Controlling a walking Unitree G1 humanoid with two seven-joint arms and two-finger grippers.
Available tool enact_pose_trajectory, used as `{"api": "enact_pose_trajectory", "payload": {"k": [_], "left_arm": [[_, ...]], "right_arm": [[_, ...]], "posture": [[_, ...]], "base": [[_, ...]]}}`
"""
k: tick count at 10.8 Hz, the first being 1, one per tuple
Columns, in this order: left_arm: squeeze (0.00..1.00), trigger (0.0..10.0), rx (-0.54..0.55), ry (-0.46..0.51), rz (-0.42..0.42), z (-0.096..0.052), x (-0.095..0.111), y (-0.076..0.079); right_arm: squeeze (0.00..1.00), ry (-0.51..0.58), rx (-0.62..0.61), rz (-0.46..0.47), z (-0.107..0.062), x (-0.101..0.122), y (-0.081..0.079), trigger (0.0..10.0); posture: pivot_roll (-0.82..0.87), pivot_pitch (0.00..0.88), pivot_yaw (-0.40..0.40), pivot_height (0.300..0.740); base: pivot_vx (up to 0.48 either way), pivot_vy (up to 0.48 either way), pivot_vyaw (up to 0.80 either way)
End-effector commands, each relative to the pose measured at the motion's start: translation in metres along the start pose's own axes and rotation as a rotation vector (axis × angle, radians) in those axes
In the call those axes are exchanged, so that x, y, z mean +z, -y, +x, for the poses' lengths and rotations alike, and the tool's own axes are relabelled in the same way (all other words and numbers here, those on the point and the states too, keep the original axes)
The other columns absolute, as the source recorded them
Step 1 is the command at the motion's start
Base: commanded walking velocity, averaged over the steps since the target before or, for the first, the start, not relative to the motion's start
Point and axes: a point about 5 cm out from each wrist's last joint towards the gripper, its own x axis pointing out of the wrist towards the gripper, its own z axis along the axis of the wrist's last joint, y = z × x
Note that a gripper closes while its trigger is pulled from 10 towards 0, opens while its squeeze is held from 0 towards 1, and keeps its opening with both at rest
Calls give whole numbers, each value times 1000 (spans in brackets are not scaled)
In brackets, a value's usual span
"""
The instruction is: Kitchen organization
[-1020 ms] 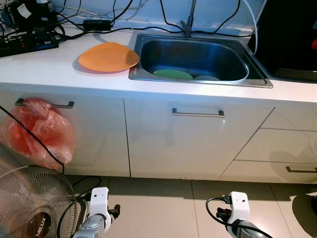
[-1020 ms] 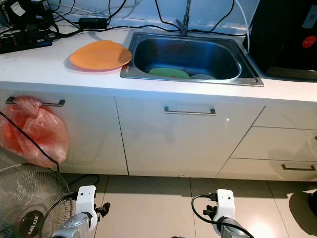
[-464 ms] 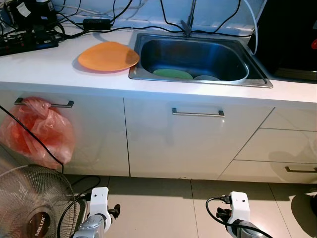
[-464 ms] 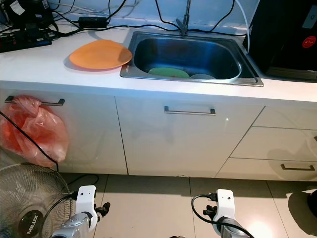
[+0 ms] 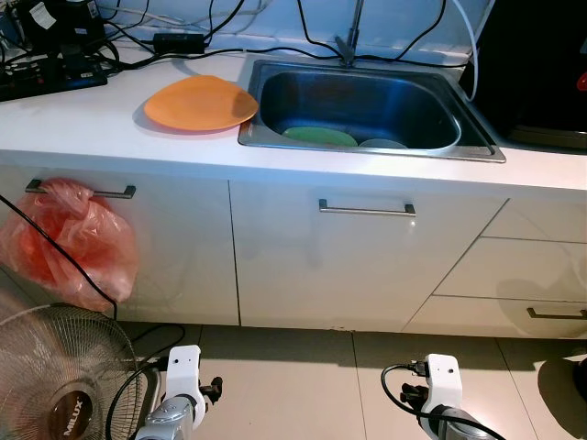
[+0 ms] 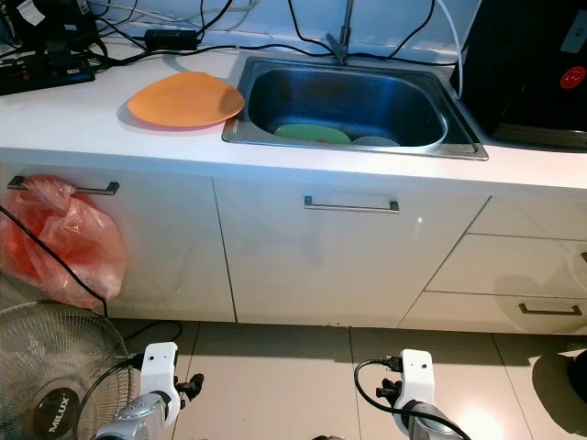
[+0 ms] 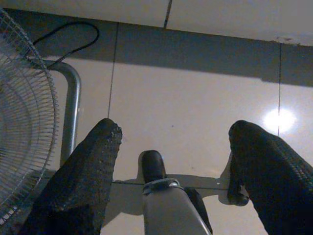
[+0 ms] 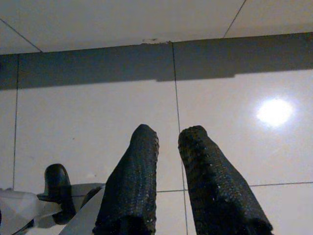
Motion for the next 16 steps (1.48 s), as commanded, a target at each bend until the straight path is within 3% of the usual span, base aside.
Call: {"api": "enact_pose_trajectory", "payload": {"k": [1,16], "left_arm": [[0,10000,-3,-13,-2,0,0,2],[0,10000,-9,-16,14,0,1,-1]], "right_arm": [[0,-3,1,-1,0,3,3,10000],[0,-1,5,10,1,3,0,10000]], "posture": [[59,0,-75,740],[46,0,-65,740]], "base": [[0,0,0],[0,0,0]]}}
